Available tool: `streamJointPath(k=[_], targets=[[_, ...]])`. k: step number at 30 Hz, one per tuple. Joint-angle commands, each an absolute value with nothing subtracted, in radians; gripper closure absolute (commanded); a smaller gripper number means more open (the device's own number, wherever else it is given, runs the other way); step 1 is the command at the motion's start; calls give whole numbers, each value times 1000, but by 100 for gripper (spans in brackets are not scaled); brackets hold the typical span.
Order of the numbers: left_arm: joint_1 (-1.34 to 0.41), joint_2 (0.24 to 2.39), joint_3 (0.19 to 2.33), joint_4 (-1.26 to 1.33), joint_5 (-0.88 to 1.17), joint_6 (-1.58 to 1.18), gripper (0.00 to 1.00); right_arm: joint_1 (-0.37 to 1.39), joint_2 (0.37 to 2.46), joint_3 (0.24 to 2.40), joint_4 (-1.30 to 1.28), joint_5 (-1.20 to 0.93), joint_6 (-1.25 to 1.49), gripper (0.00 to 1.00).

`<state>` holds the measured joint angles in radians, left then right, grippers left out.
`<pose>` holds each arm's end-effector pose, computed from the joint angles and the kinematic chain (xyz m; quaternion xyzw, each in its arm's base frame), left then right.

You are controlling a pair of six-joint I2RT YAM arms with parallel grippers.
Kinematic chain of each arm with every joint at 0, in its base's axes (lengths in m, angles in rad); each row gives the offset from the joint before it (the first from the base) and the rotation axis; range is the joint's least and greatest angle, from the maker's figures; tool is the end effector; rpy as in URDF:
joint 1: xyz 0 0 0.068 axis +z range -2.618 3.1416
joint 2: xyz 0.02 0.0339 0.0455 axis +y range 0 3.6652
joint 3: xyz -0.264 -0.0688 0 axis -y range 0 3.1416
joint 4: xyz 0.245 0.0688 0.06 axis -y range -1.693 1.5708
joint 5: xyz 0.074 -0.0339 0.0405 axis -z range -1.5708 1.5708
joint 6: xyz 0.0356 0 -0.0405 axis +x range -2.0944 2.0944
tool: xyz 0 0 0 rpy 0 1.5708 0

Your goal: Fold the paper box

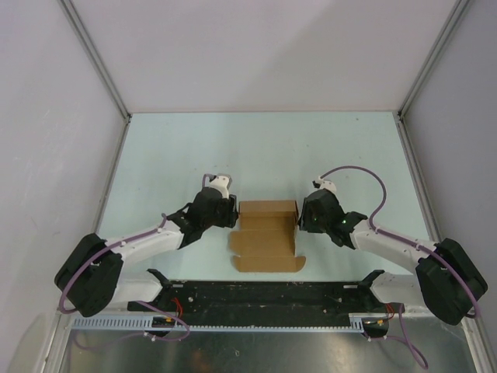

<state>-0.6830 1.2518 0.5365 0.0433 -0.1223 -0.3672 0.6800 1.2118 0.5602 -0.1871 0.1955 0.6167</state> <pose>0.1944 -0.1526 0.1807 0.1151 0.8920 -0.1697 0.4028 0.1842 0.1400 0.1788 0.0055 0.9299 0.1425 0.3390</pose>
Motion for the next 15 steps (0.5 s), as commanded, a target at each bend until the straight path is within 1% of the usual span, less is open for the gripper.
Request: streamJointPath(k=[1,4,7,15], targets=[[-689,1221,523,80,-103,-391,44,689,1197,564,-143,183,585,57],[-687,1216,520,81,-103,-394,44,689,1192,563,-130,132,539,53],[-687,1220,520,81,-103,-394,45,689,1190,563,-117,57,496,52],[-689,1223,522,83,-109,-391,45,689,1175,564,-129,-18,459,49]])
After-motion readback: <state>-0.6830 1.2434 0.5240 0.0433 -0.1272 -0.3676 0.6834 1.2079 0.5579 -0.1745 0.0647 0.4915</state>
